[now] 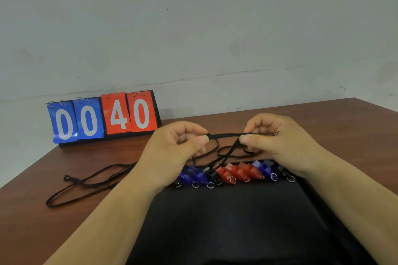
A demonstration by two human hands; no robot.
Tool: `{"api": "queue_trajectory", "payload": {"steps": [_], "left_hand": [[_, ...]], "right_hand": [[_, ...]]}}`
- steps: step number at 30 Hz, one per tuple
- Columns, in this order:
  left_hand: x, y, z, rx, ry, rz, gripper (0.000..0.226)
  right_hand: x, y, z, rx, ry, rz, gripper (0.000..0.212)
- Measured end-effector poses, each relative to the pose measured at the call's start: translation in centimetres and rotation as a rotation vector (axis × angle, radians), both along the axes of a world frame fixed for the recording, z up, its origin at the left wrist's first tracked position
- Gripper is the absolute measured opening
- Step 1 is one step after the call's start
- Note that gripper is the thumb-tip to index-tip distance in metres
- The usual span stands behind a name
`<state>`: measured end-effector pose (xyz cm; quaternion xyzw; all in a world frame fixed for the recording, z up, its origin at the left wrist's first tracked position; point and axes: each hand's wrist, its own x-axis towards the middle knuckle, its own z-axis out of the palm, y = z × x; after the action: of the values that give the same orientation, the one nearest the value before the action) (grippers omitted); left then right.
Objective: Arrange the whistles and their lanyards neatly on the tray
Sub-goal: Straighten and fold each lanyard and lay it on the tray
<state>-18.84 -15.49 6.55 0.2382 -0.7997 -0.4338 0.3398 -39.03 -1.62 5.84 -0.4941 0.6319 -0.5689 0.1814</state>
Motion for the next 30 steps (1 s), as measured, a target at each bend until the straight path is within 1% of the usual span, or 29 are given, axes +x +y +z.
{"api": "queue_trajectory", "payload": {"steps": [3, 7, 13, 16, 19, 21, 26, 30], "left_hand": [[0.2, -0.7, 0.2, -0.018, -0.012, 0.086, 0.012], [0.4, -1.7, 0.1, 0.055, 0.016, 0.178, 0.011], [0.8, -2.9, -0.2, 0.111, 0.002, 0.242, 0.011], [1.1, -3.3, -0.2, 0.043, -0.034, 0.225, 0.011], [1.5, -3.7, -0.2, -0.12, -0.189, 0.178, 0.008], [1.6, -3.8, -0.1, -0.183, -0.322, 0.106, 0.007], [1.6, -3.9, 0.0, -0.26, -0.648, -0.069, 0.002], [1.5, -3.4, -0.2, -0.274, -0.764, -0.101, 0.005]], "right_hand": [[-1.6, 0.0, -0.1, -0.025, -0.095, -0.063, 0.008], [-3.2, 0.1, 0.1, -0.089, -0.227, -0.094, 0.009], [-3.8, -0.1, -0.8, -0.037, -0.174, -0.053, 0.007], [-3.8, -0.1, -0.9, -0.02, -0.155, -0.058, 0.004], [-4.2, -0.2, -1.1, 0.004, -0.125, -0.063, 0.005], [-4.5, 0.0, -1.1, 0.04, -0.054, -0.089, 0.005], [-3.9, 0.6, -0.6, 0.186, 0.218, -0.149, 0.005], [-3.1, 1.1, -0.2, 0.336, 0.395, -0.109, 0.007]]}}
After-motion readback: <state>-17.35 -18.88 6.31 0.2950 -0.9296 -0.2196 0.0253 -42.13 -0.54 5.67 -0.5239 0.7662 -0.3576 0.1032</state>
